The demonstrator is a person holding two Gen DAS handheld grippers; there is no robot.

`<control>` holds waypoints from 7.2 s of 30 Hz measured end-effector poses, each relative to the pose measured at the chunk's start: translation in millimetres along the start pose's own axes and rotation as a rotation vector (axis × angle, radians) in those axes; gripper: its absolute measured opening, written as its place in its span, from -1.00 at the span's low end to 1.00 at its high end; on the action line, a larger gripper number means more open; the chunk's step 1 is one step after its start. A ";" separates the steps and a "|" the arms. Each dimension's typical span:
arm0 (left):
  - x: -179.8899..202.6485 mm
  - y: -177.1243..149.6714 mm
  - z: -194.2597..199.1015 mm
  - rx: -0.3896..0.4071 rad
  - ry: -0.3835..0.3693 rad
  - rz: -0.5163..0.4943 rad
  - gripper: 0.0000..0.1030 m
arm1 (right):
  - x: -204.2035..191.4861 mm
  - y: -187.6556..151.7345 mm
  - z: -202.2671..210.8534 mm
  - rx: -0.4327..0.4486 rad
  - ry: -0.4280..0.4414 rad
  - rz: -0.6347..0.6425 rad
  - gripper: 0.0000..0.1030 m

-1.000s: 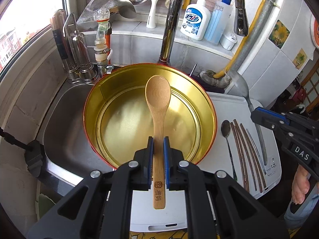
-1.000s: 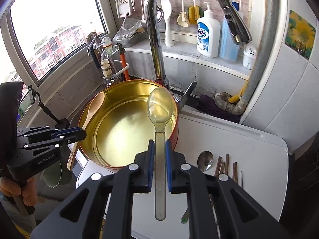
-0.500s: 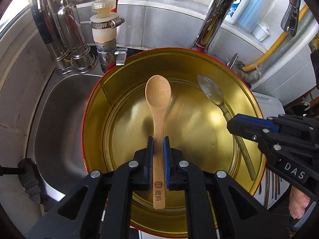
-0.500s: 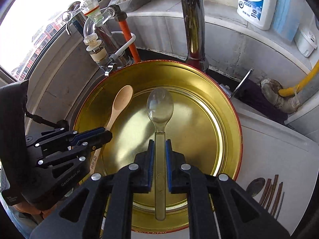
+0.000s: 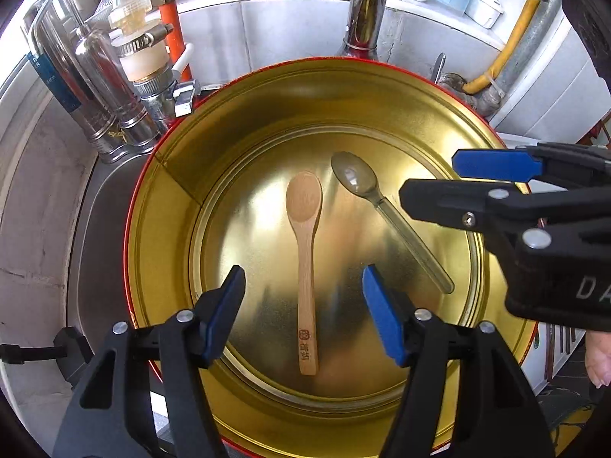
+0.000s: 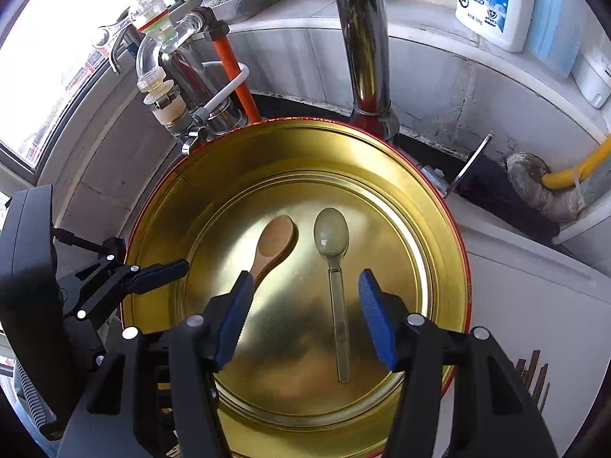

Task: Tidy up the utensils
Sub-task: 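Open both tools to drop the spoons into the tin, then grasp the metal spoon with the left tool while the right tool grasps the metal chopstick, then carry the metal spoon and metal chopstick over the tin with both tools, then open both tools to drop the spoon and chopstick into the tin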

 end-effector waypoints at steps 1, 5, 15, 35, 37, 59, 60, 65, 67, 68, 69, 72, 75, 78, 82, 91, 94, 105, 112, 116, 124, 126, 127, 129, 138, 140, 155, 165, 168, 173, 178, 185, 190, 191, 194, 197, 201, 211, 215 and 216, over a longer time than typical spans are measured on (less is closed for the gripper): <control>-0.5 0.3 0.9 0.004 -0.001 0.007 0.24 | 1.3 -1.3 -0.6 -0.002 -0.004 -0.002 0.14; -1.2 -0.7 3.4 0.007 0.005 0.012 0.24 | 4.3 -5.9 0.7 -0.007 0.001 -0.011 0.14; 5.3 -2.0 21.8 0.045 0.024 0.002 0.24 | -4.9 -10.7 17.8 0.023 0.010 0.010 0.22; 115.5 3.6 107.9 0.274 -0.211 -0.070 0.53 | 113.3 -64.8 170.7 0.303 -0.247 -0.114 0.80; 134.3 0.5 104.8 0.256 -0.238 -0.088 0.53 | 134.0 -81.4 175.4 0.284 -0.281 -0.140 0.80; 246.1 -23.4 25.7 0.056 -0.289 -0.171 0.53 | 247.9 -169.8 170.7 0.129 -0.328 -0.267 0.79; 247.6 -23.3 21.6 0.051 -0.283 -0.173 0.53 | 250.4 -173.1 168.8 0.117 -0.330 -0.253 0.79; 251.1 -17.1 0.6 0.077 -0.246 -0.203 0.53 | 255.4 -187.6 160.4 0.077 -0.336 -0.167 0.76; 252.5 -16.5 -7.4 0.067 -0.251 -0.203 0.52 | 254.5 -192.1 154.7 0.054 -0.329 -0.135 0.60; 253.5 -16.5 -10.9 0.063 -0.252 -0.206 0.52 | 254.1 -194.4 151.5 0.040 -0.325 -0.121 0.50; 254.9 -16.4 -13.4 0.064 -0.251 -0.215 0.52 | 253.6 -196.4 148.7 0.031 -0.324 -0.109 0.45; 257.5 -14.9 -22.2 0.065 -0.230 -0.243 0.46 | 250.6 -200.2 142.3 0.020 -0.322 -0.070 0.29; 258.0 -10.9 -30.2 0.059 -0.213 -0.256 0.39 | 249.4 -203.3 136.8 0.009 -0.313 -0.045 0.11; 259.2 -7.2 -37.3 0.054 -0.205 -0.263 0.38 | 250.0 -206.2 131.8 -0.003 -0.304 -0.033 -0.06; 261.2 -3.3 -47.7 0.053 -0.189 -0.282 0.38 | 247.9 -205.0 131.2 0.013 -0.293 -0.014 -0.19; 262.6 3.3 -62.7 0.089 -0.222 -0.267 -0.35 | 240.0 -207.0 132.3 0.015 -0.248 0.020 -0.78; 259.8 5.6 -65.6 0.079 -0.214 -0.246 -0.64 | 239.6 -206.5 132.1 0.007 -0.252 -0.002 -0.88; 255.3 7.2 -46.1 0.084 -0.252 -0.172 -0.96 | 240.3 -210.5 144.7 0.037 -0.253 -0.066 -0.89; 243.4 3.8 -21.3 0.114 -0.264 -0.119 -0.97 | 235.0 -210.9 171.9 0.090 -0.255 -0.110 -0.89; 236.3 0.4 3.8 0.146 -0.275 -0.099 -0.97 | 224.1 -208.5 186.8 0.119 -0.255 -0.111 -0.89; 209.2 2.3 78.1 0.290 -0.307 -0.036 -0.97 | 179.7 -176.9 212.1 0.207 -0.175 -0.092 -0.89; 197.8 2.7 98.4 0.327 -0.304 -0.023 -0.97 | 165.0 -165.6 215.8 0.225 -0.156 -0.070 -0.89; 191.4 3.2 108.5 0.348 -0.299 -0.020 -0.97 | 156.9 -159.3 216.8 0.233 -0.146 -0.058 -0.89; 178.2 4.9 127.7 0.388 -0.277 -0.020 -0.97 | 140.3 -146.0 216.8 0.249 -0.124 -0.035 -0.89; 93.2 8.0 176.2 0.463 -0.124 0.038 -0.97 | 56.0 -89.8 197.3 0.286 0.014 0.052 -0.89; 73.7 6.6 183.3 0.479 -0.097 0.058 -0.97 | 38.8 -80.8 191.5 0.288 0.034 0.080 -0.89; -8.4 59.5 141.6 0.445 -0.060 0.105 -0.97 | -19.3 -10.7 103.6 0.172 0.085 0.058 -0.89; -24.4 60.4 52.3 0.289 -0.084 0.094 -0.97 | -1.0 -12.6 30.9 0.036 0.042 0.016 -0.89; -25.2 54.5 31.8 0.244 -0.086 0.095 -0.97 | 4.6 -17.5 12.9 -0.004 0.036 0.007 -0.89; -22.0 47.2 14.9 0.201 -0.092 0.091 -0.97 | 8.6 -23.0 0.8 -0.031 0.043 0.001 -0.89; -14.3 40.1 7.4 0.173 -0.037 0.036 -0.91 | 9.4 -23.1 3.7 -0.030 0.047 -0.005 -0.82; -11.5 32.4 21.2 0.210 0.017 0.005 0.23 | 4.8 -19.4 18.0 0.035 0.018 0.051 -0.04; -15.8 31.6 30.0 0.223 0.021 0.022 0.22 | 4.0 -23.6 25.3 0.042 0.015 0.057 0.00; -15.6 30.7 31.7 0.225 0.021 0.024 0.22 | 4.3 -24.4 27.4 0.044 0.015 0.056 0.00; -14.7 27.5 36.8 0.228 0.024 0.023 0.23 | 4.9 -26.9 32.5 0.052 0.012 0.056 0.04; -12.2 25.0 44.5 0.239 0.027 0.022 0.23 | 3.2 -28.8 41.5 0.073 0.007 0.059 0.23; -5.4 24.2 62.5 0.283 0.022 0.019 0.46 | 4.2 -33.9 59.5 0.111 -0.001 0.038 0.54; 19.5 12.2 92.7 0.312 0.001 -0.003 0.51 | 17.7 -52.1 103.0 0.205 -0.049 -0.018 0.76; 38.4 7.0 97.4 0.308 -0.022 -0.028 0.51 | 28.5 -61.1 115.1 0.219 -0.067 -0.048 0.76; 43.4 5.8 98.0 0.307 -0.030 -0.035 0.51 | 32.1 -63.7 118.4 0.222 -0.072 -0.055 0.76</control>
Point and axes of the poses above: each gripper's, at about its wrist camera, not at the fingertips, and z roughly against the way its jaws point, x to its right, y to its top, the point moved 6 cm from there along -z, roughly the way its jaws point, and after that the axes turned 14 degrees about x, right-handed, at the moved point
